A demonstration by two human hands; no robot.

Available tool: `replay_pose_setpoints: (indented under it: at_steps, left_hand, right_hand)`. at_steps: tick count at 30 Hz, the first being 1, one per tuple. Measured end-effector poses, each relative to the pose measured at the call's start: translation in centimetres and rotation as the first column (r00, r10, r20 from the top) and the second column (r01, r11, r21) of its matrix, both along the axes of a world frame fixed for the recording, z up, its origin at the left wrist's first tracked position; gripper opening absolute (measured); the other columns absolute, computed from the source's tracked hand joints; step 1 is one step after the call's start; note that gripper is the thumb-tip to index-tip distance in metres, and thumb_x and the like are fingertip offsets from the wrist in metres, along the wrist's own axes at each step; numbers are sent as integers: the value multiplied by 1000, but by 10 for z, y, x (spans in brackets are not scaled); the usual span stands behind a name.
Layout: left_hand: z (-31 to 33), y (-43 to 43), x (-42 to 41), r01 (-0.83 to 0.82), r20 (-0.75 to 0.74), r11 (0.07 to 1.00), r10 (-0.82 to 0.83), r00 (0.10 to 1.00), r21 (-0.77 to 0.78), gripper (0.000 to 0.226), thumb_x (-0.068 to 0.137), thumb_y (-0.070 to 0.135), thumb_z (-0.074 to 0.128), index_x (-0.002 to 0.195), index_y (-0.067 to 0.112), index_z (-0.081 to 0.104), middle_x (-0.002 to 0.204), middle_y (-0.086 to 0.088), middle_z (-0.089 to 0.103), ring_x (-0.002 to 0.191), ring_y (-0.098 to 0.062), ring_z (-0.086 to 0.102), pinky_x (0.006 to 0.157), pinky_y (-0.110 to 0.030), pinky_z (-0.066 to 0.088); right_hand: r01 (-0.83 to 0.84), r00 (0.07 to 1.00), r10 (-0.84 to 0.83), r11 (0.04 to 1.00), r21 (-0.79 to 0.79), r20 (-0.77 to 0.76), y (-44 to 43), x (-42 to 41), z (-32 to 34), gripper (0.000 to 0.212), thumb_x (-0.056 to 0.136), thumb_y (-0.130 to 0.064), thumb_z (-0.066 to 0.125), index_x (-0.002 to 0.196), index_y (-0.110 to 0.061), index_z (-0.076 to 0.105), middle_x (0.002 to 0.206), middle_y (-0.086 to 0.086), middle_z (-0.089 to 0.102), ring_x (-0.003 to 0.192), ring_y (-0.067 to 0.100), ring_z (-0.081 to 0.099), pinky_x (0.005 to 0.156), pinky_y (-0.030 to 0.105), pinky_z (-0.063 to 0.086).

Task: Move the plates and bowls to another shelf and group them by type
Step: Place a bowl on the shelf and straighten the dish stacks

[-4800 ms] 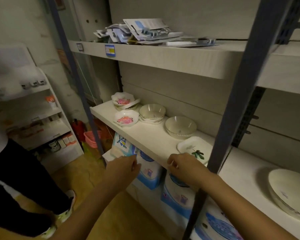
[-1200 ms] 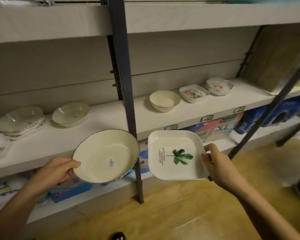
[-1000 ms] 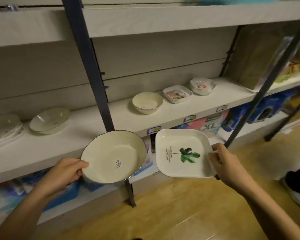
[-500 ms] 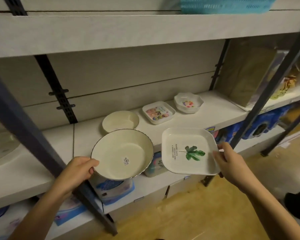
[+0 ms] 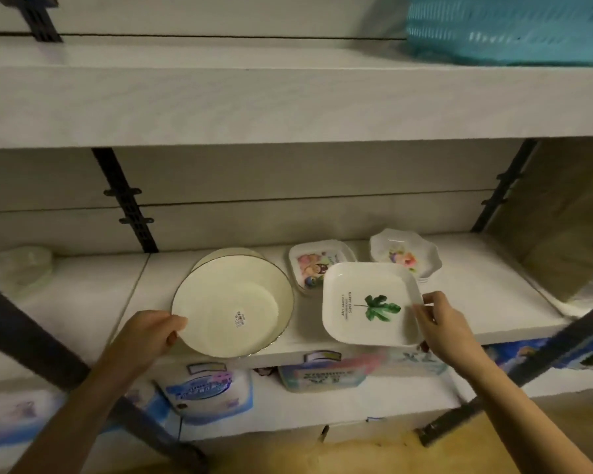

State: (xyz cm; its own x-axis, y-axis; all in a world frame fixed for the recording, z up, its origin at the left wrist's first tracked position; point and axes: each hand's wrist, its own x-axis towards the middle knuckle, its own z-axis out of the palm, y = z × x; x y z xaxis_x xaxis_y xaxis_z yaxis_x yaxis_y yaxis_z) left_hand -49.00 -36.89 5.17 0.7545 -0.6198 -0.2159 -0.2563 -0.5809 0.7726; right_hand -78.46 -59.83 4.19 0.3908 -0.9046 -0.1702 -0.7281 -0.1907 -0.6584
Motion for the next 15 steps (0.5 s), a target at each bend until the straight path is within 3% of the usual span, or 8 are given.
replay_pose_setpoints:
  at_steps: [4, 7, 10, 11, 13, 15]
  left_hand:
    - [-2, -11, -23, -202, -82, 979, 200, 976, -21, 37, 89, 11, 53, 53, 10, 46, 53, -6, 43, 54, -19, 41, 54, -29, 33]
    - [-2, -14, -33, -304, -120, 952, 300, 946, -21, 34, 90, 12, 52, 57, 5, 48, 55, -8, 42, 53, -20, 41, 53, -29, 35]
    - [2, -15, -42, -344, -89, 939, 341, 936, -17, 29, 91, 7, 49, 65, -4, 55, 53, -9, 41, 50, -21, 38, 51, -28, 34]
    - [2, -15, -45, -360, -75, 933, 357, 931, -20, 28, 91, 6, 49, 68, -8, 58, 55, -9, 42, 51, -20, 39, 51, -26, 35]
    - [2, -14, -50, -407, -55, 912, 404, 913, -58, 27, 90, 4, 50, 77, -18, 60, 56, -11, 42, 52, -23, 40, 49, -24, 39]
    - [3, -13, -53, -427, -32, 901, 426, 904, -73, 22, 89, 2, 50, 80, -13, 63, 56, -11, 43, 53, -22, 40, 47, -17, 41]
  right_hand:
    - [-128, 992, 128, 991, -41, -13, -64, 32, -19, 17, 97, -14, 38, 105, 0, 43, 74, 13, 61, 56, 25, 58, 49, 31, 44]
    - [-204, 978, 202, 978, -47, -46, -99, 63, -33, 9, 96, -10, 39, 98, -2, 42, 89, 26, 66, 67, 30, 60, 43, 24, 35]
    - [-259, 963, 254, 964, -61, -87, -122, 90, -46, 23, 98, -14, 36, 110, 4, 44, 98, 28, 66, 82, 36, 65, 41, 21, 32]
    - [-275, 958, 268, 960, -58, -98, -127, 99, -51, 27, 98, -15, 35, 114, 5, 44, 98, 28, 66, 86, 38, 66, 43, 24, 37]
    - [-289, 951, 281, 956, -46, -131, -136, 113, -58, 30, 98, -17, 34, 117, 4, 44, 100, 27, 67, 92, 38, 66, 62, 33, 48]
    - [-283, 949, 275, 959, -32, -155, -142, 125, -64, 32, 98, -19, 34, 118, 3, 46, 103, 26, 68, 97, 37, 64, 81, 39, 48]
